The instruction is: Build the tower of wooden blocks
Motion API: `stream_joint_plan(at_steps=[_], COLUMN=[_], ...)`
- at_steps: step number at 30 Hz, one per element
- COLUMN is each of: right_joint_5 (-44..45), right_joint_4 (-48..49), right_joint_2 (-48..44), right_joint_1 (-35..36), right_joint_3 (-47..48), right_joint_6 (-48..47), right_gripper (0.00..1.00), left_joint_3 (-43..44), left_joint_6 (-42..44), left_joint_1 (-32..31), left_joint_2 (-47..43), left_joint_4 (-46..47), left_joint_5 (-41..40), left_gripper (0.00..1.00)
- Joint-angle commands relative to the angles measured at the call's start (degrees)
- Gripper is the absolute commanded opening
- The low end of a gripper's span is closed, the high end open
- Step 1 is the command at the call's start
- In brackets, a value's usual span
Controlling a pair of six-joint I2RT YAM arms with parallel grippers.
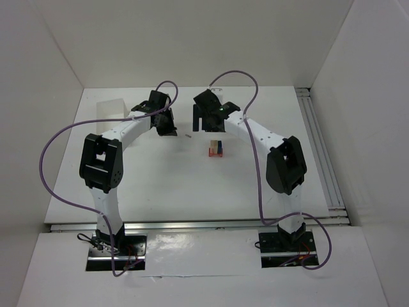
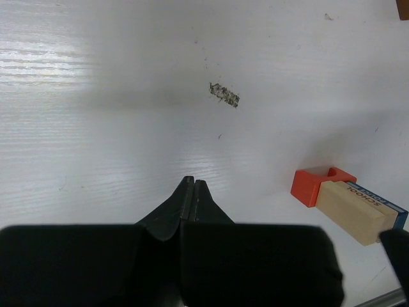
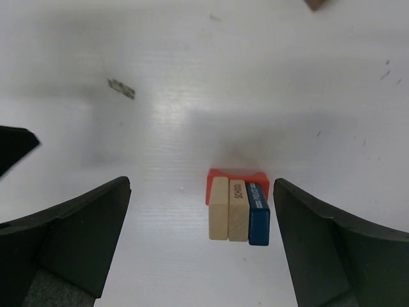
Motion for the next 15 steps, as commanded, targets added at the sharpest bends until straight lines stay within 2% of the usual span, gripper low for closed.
stream_joint_plan(at_steps=[1,6,10,15], right_joint_5=[2.95,2.95,-2.57,-6.53], right_joint_4=[-2.25,-0.58,-1.27,-3.04], right_joint_2=[0.86,3.31,10.16,17.81], right_joint_1=[-1.17,-5.21,-10.74,-13.91], right_joint_3=[5.11,8.19,17.73,26.73], right_joint_6=[-1.44,-3.36,-8.36,-13.21], right_gripper=[1.00,0.98,0.96,0.99], left_joint_3=[-0.02,0.50,1.03,1.03], left_joint_6=[-0.34,-0.34,-0.34,-0.34], left_joint_1=[0.37,0.37,0.89,0.89], left_joint_2=[-3.13,-3.13,-3.13,-2.61], left_joint_4=[0.79,0.26,-0.26,-0.26], left_joint_5=[0.17,-0.35,-0.35,-0.35], left_gripper=[0.00,0.00,0.00,0.00])
